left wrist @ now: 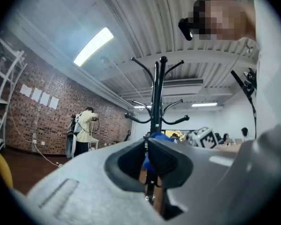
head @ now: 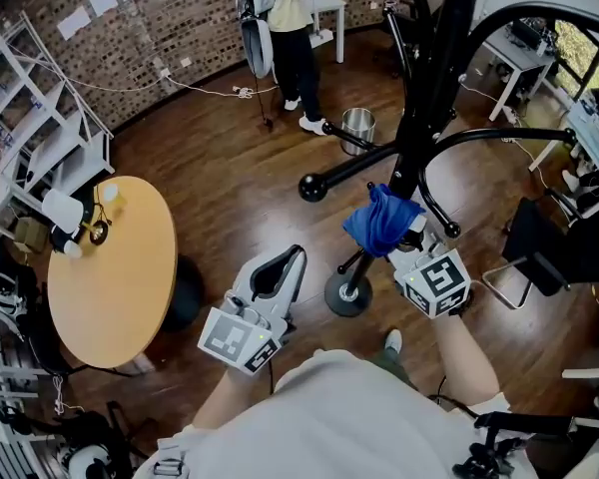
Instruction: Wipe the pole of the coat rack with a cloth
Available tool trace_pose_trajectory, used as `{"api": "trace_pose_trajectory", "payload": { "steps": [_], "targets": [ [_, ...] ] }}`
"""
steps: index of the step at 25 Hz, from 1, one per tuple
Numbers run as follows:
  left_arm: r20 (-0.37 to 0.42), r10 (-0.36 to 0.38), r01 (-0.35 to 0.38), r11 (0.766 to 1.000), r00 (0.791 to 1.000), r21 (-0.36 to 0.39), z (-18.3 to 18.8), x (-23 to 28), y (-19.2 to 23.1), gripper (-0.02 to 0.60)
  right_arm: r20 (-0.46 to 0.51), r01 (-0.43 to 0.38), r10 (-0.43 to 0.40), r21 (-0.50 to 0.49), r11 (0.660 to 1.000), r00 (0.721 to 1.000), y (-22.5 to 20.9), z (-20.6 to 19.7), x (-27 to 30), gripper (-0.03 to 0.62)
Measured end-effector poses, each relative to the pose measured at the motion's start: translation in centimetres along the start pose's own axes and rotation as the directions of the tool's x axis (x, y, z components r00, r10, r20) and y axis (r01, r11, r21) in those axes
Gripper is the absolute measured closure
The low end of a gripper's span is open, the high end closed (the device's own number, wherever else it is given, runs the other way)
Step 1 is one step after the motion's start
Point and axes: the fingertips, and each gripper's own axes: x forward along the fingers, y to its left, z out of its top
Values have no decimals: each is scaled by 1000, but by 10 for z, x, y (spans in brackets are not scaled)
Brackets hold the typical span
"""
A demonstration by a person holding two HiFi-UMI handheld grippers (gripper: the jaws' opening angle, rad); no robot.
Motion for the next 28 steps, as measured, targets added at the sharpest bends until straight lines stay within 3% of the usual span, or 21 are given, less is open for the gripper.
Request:
{"api": "trace_pose_trajectory", "payload": {
  "steps": [5, 8, 10, 15, 19, 22, 25, 28],
  "targets": [
    [-12, 13, -12, 1000, 1000, 9, -2, 2, 1, 563, -122, -3, 11, 64, 998, 993, 13, -133, 19, 494],
    [-15, 22, -22, 1000, 1000, 18, -3, 6, -2, 563, -110, -6, 15, 83, 997, 994, 20, -153, 18, 493],
    [-22, 22, -21, 1000, 1000, 19, -5, 9, -7, 563, -81, -16, 23, 94, 995, 996, 24, -139, 12, 493],
    [-41, 11, -9, 999, 999, 34, -10, 24, -23, 563, 91, -102, 94, 89, 991, 991, 26, -58, -44, 493],
    [8, 82, -83, 995, 997, 56, -10, 40, -34, 563, 151, -81, 69, 74, 994, 986, -21, -22, -94, 493],
    [14, 135, -136, 990, 991, 40, -13, 58, -41, 563, 159, -72, 69, 17, 997, 985, -69, 5, -96, 493],
    [20, 168, -168, 985, 986, 44, -9, 79, -58, 563, 158, -140, 144, -37, 989, 977, -102, 27, -76, 493],
    [36, 241, -243, 969, 970, 55, -10, 90, -68, 563, 133, -268, 279, -94, 959, 951, -99, 36, -56, 493]
  ]
}}
